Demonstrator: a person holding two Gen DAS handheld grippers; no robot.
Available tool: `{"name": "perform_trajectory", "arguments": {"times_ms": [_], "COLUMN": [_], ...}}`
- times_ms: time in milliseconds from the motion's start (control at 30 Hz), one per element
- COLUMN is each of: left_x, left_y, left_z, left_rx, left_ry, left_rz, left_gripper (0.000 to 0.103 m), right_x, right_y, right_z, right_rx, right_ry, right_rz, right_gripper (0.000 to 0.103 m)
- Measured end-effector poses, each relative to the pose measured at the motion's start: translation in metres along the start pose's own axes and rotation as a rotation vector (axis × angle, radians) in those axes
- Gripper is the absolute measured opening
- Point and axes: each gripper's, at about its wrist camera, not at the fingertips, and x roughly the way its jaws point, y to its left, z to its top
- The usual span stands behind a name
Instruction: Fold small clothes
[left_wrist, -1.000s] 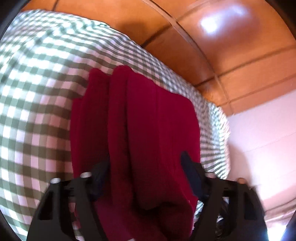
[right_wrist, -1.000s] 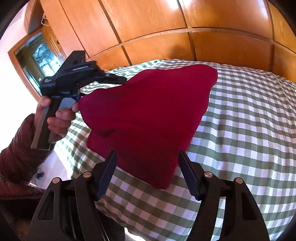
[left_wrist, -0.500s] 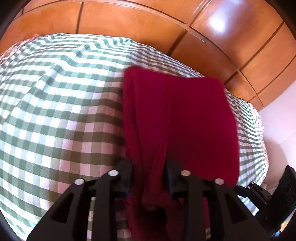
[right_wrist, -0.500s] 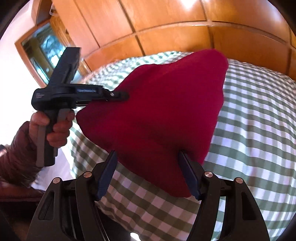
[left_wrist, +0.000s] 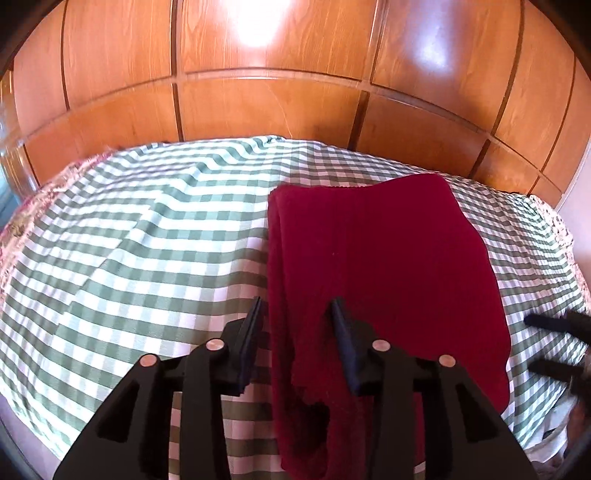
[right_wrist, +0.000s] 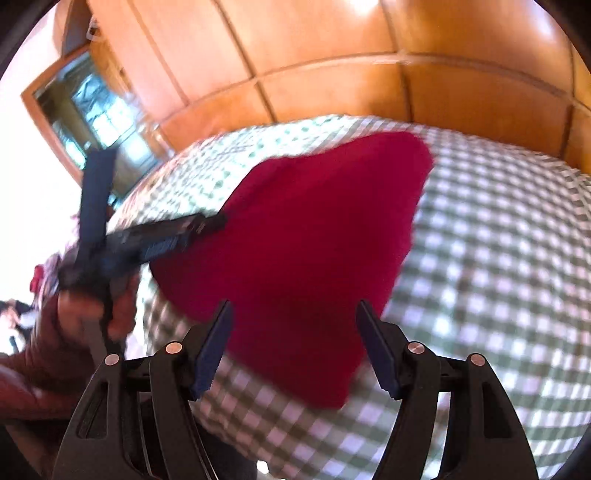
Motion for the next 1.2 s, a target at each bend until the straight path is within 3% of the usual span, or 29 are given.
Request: {"name": "perform_trajectory", "arguments": {"times_ms": [333,633,700,733,767,1033,1167,1200], "left_x": [0.0,0.005,0.002,-0.002,-0.006,0.013,0.027,0.034], "left_y": [-0.002,0.0,0.004,0.008,0.012,0.036,0.031,0.03], "left_z": [-0.003,-0.008,-0.006,-0.004,-0.002,0.031,0.038,0.038], "left_rx": [0.001,-0.016,-0.037,-0.058,-0.081,-0.182,-0.181,-0.184], "left_ry": [0.006,0.019,0.013,-0.003,-0.018,0.046,0.069,0.081], "left_rz": [0.005,0.004,-0.024,-0.038,-0.048,-0.232,-0.265,-0.253], "left_gripper": [0.03,0.029,0.032,0.044,0.047,0.048,0.048,0.04], "right_x": [0.039,0.068,0.071,0.071,0.071,0.052,0.045,0.045], "right_y": [-0.002,-0.006,-0.009,-0.01,-0.01,-0.01,-0.007,-0.007], "right_z": [0.06,0.09,0.092,0.093,0.092,0.086,0.081,0.08], "right_rx": [-0.054,-0.055,-0.039,-0.036,-0.037,-0.004,-0.013,-0.016], "right_ry": [-0.007,0.001,-0.003,-0.004,-0.007,-0.071,-0.081,-0.081], "right_rz": [-0.103,-0.168,-0.171,-0.172,-0.177,-0.156,-0.155,-0.156], "right_gripper": [0.067,0.067,0.067,0.067,0.067,0.067,0.067,0.067]}}
